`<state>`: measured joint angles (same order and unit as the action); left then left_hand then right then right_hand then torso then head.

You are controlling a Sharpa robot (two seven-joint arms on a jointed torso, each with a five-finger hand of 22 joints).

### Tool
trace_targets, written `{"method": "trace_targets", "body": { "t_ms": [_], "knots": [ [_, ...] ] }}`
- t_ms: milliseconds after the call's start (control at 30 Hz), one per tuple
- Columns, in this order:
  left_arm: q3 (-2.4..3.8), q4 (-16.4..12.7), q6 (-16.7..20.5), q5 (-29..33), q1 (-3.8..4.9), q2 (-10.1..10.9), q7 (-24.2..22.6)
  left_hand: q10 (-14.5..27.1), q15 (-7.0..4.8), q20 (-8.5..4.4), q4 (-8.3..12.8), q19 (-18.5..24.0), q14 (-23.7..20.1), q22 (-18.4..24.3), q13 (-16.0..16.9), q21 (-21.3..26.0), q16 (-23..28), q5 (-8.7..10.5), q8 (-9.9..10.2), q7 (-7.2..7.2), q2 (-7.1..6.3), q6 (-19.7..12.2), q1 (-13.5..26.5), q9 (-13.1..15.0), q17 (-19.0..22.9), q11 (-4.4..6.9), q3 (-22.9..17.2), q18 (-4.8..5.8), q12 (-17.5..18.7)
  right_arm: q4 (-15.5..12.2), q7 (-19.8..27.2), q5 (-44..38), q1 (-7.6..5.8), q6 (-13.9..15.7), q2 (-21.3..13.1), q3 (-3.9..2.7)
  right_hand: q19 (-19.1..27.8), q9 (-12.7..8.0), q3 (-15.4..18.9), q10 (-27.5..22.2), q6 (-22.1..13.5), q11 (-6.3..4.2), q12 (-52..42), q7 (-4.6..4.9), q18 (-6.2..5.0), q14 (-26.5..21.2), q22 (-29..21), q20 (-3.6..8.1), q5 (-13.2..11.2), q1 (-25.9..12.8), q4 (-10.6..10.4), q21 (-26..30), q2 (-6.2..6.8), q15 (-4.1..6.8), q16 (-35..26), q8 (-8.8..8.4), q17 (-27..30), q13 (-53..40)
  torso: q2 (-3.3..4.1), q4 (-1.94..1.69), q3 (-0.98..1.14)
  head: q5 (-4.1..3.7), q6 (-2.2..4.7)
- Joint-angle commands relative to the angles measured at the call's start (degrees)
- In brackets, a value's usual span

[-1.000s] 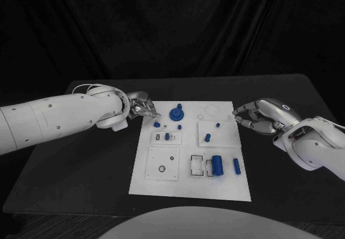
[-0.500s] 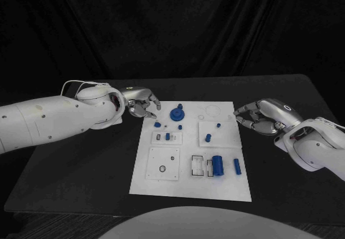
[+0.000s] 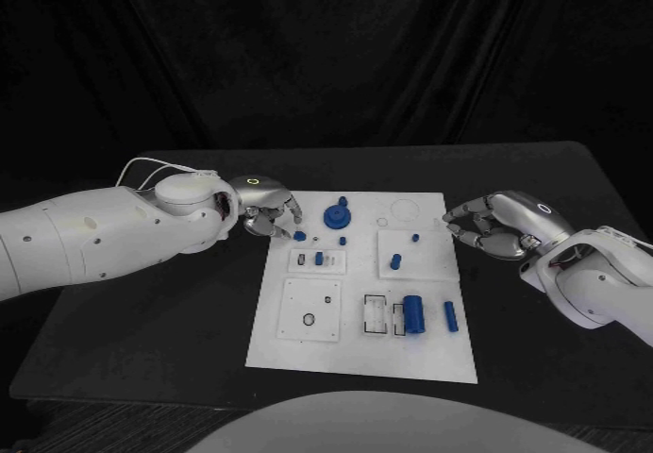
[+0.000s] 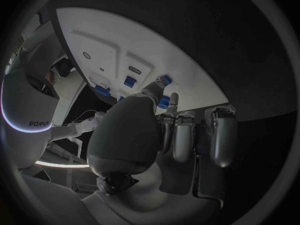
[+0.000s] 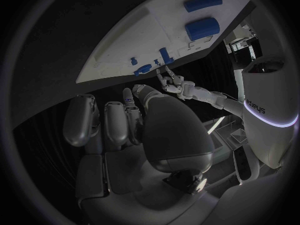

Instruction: Assemble the parts on the task board

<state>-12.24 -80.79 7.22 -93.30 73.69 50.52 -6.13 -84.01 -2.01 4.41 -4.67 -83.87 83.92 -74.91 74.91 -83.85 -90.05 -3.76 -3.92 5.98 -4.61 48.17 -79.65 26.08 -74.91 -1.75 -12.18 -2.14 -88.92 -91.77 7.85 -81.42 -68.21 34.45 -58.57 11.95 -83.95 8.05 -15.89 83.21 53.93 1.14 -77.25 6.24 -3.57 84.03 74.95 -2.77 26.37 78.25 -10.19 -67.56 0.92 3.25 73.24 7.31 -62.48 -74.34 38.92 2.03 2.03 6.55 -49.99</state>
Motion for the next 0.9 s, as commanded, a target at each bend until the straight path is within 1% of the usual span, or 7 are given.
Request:
{"method": "trace_targets", "body": {
  "t_ms": [33, 67, 267, 600, 767, 833, 900],
  "knots": [
    [0.04, 0.38, -0.44, -2.29, -0.35, -0.43, -0.75, -5.06, 0.53, 0.43, -0.03, -1.66, 6.08, -12.97, 14.3, -0.37, 0.05, 0.26, -0.33, 0.14, -0.1, 0.98, 0.28, -0.55, -15.09, -0.33, 0.39, 0.54, -0.21, -0.02, -0.44, -0.07, 0.16, -0.27, -0.04, -0.03, -0.65, -0.06, 0.06, -0.41, 0.02, 0.1, 0.38, 0.21, -0.98, 1.37, 8.7, -0.25, 0.14, 0.17, 0.33, 0.36, 0.13, -0.21, -0.21, -0.13, -0.01, 1.34, -0.02, -0.08, -0.06, -0.19, -0.01],
    [0.04, 0.59, -0.28, -2.32, -0.5, -0.6, -0.72, -5.05, 0.57, 0.46, -0.07, -1.68, 6.08, -12.98, 14.28, -0.39, 0.05, 0.24, -0.34, 0.17, -0.1, 1.19, 0.29, -0.7, -15.09, -0.36, 0.44, 0.55, -0.19, -0.03, -0.43, -0.07, 0.17, -0.28, -0.05, -0.03, -0.65, -0.06, 0.06, -0.41, 0.02, 0.1, 0.38, 0.21, -0.98, 1.37, 8.7, -0.25, 0.14, 0.17, 0.33, 0.36, 0.13, -0.21, -0.21, -0.13, -0.01, 1.34, -0.03, -0.09, -0.07, -0.16, -0.01],
    [0.04, 1.34, 1.21, -2.38, -1.4, -1.36, -0.77, -4.97, 0.62, 0.53, -0.12, -1.72, 6.08, -12.99, 14.22, -0.43, 0.05, -0.07, -0.3, 0.24, -0.06, 1.5, 0.27, -1.04, -15.09, -0.42, 0.48, 0.56, -0.12, -0.02, -0.35, -0.07, 0.19, -0.3, -0.01, -0.03, -0.65, -0.06, 0.06, -0.41, 0.02, 0.1, 0.38, 0.21, -0.98, 1.37, 8.7, -0.25, 0.14, 0.17, 0.33, 0.36, 0.13, -0.21, -0.21, -0.13, -0.01, 1.34, 0.03, 0.16, -0.03, 0.11, -0.01],
    [0.04, 2.37, 3.79, -2.4, -3.03, -2.66, -1.11, -4.54, 0.75, 0.68, -0.26, -1.82, 6.08, -13.03, 13.85, -0.54, 0.05, -1.16, -0.12, 0.35, 0.03, 2.02, 0.25, -1.96, -15.09, -0.46, 0.56, 0.59, 0.3, -0.12, -0.2, -0.07, 0.22, -0.36, -0.03, -0.03, -0.63, -0.07, 0.04, -0.46, 0.04, 0.1, 0.51, 0.21, -0.99, 1.36, 8.68, -0.26, 0.1, 0.13, 0.39, 0.46, 0.17, -0.22, -0.29, -0.14, 0.11, 1.49, 0.04, 0.19, 0.09, 0.09, -0.01],
    [0.04, 2.95, 5.32, -2.4, -3.72, -3.11, -1.37, -4.63, 1.01, 0.93, -0.38, -1.98, 6.08, -13.1, 13.93, -0.7, 0.05, -3.52, -0.34, 0.47, 0.32, 3.83, 0.03, -3.27, -15.09, -0.67, 0.32, 0.63, 0.22, -0.19, -0.14, -0.07, 0.25, -0.37, -0.07, -0.03, -0.62, -0.07, 0.02, -0.44, 0.07, 0.1, 0.49, 0.21, -1.0, 1.35, 8.67, -0.26, 0.1, 0.13, 0.42, 0.49, 0.16, -0.22, -0.33, -0.13, 0.17, 1.45, 0.02, 0.08, 0.06, -0.07, -0.01],
    [0.04, 3.18, 5.73, -2.4, -3.98, -3.27, -1.42, -4.75, 1.14, 1.04, -0.31, -2.19, 6.08, -13.18, 14.03, -0.94, 0.05, -5.68, -0.78, 0.5, 0.55, 5.69, -0.27, -3.86, -15.09, -0.69, -0.1, 0.69, 0.12, -0.21, -0.13, -0.07, 0.26, -0.4, -0.07, -0.03, -0.62, -0.07, 0.02, -0.44, 0.07, 0.1, 0.49, 0.21, -1.0, 1.35, 8.67, -0.26, 0.1, 0.13, 0.42, 0.49, 0.16, -0.22, -0.33, -0.13, 0.17, 1.45, 0.0, 0.12, 0.04, -0.01, -0.01],
    [0.04, 3.38, 5.87, -2.4, -4.18, -3.4, -1.47, -4.78, 1.16, 1.09, -0.22, -2.24, 6.08, -13.2, 14.05, -0.99, 0.05, -6.57, -0.86, 0.47, 0.61, 6.46, -0.45, -4.2, -15.09, -0.68, -0.35, 0.7, 0.1, -0.22, -0.12, -0.07, 0.27, -0.42, -0.07, -0.03, -0.62, -0.07, 0.02, -0.44, 0.07, 0.1, 0.49, 0.21, -1.0, 1.35, 8.67, -0.26, 0.1, 0.13, 0.42, 0.49, 0.16, -0.22, -0.33, -0.13, 0.17, 1.45, 0.02, 0.14, 0.04, 0.02, -0.01]
  ]
}}
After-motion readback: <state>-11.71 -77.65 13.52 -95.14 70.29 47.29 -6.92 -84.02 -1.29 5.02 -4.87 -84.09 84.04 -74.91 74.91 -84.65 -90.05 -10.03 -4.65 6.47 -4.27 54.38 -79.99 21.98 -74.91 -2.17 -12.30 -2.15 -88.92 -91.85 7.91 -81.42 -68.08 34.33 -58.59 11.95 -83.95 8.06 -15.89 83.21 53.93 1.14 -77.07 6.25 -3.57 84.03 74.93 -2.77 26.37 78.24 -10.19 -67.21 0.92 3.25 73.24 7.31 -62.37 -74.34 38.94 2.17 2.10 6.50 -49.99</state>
